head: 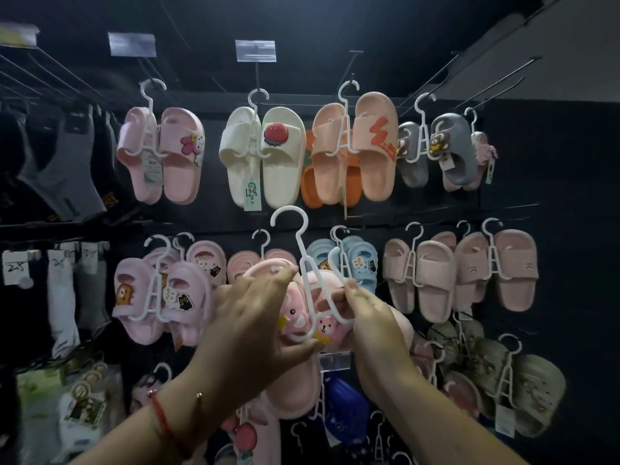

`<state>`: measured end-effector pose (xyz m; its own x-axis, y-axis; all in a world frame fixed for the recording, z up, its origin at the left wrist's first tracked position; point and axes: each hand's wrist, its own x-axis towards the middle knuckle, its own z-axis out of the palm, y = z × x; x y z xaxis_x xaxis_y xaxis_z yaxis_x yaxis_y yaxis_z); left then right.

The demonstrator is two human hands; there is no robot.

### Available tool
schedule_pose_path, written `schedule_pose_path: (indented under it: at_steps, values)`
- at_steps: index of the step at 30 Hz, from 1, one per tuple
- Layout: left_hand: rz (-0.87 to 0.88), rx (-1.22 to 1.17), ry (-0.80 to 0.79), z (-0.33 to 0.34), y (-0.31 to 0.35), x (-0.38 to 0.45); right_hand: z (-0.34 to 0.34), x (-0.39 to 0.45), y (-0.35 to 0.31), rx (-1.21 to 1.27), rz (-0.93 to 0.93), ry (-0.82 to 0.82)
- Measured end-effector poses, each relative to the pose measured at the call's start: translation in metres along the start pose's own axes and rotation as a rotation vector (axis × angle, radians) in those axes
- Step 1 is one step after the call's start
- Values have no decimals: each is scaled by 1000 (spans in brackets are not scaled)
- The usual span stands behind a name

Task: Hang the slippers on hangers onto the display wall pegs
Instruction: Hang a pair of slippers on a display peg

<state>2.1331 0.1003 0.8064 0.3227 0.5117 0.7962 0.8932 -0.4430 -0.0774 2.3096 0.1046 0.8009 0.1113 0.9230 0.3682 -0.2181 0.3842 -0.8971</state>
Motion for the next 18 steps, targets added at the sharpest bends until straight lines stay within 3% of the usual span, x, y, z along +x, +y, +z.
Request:
schedule_pose_path:
  at_steps: [4, 9, 18]
  values:
    - [-48, -148, -89, -10, -7, 9, 2, -2, -4, -3, -15, -7]
    - [-127, -348, 22, -13, -21, 11, -1, 11, -11, 181, 50, 16]
    - [20, -209, 56, -15, -19, 1, 10, 55, -48, 619, 227, 226]
